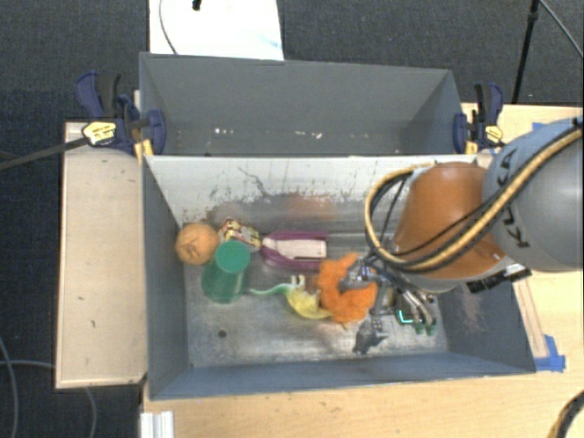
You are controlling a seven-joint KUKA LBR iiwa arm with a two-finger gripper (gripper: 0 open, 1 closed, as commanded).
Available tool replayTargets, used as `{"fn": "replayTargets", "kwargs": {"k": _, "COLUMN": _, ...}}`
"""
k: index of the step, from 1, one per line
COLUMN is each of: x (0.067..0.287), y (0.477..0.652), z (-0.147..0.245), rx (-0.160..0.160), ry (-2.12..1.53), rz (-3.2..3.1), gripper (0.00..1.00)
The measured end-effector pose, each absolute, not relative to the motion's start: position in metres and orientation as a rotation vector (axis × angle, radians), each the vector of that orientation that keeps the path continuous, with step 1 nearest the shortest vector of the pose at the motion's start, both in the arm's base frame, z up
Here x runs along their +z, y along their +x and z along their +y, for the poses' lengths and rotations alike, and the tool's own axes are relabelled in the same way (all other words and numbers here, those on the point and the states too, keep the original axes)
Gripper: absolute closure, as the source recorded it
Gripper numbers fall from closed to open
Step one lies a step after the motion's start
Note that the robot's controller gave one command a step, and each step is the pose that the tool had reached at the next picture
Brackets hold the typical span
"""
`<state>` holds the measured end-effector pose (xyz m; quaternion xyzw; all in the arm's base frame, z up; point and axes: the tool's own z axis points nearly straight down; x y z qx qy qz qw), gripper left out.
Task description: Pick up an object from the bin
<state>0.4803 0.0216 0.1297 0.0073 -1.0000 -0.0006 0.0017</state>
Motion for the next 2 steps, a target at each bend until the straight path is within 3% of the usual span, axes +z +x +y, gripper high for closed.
{"fn": "replayTargets", "kwargs": {"k": 1, "x": 0.133, "y": 0.482, "z": 0.021, "rx": -0.002, "ry": 0.022, "rz": -3.145, "gripper": 0.0}}
{"fn": "replayTargets", "kwargs": {"k": 2, "x": 0.112, "y": 0.521, "z": 0.027, "rx": -0.004, "ry": -0.098, "rz": -3.146, "gripper": 0.0}}
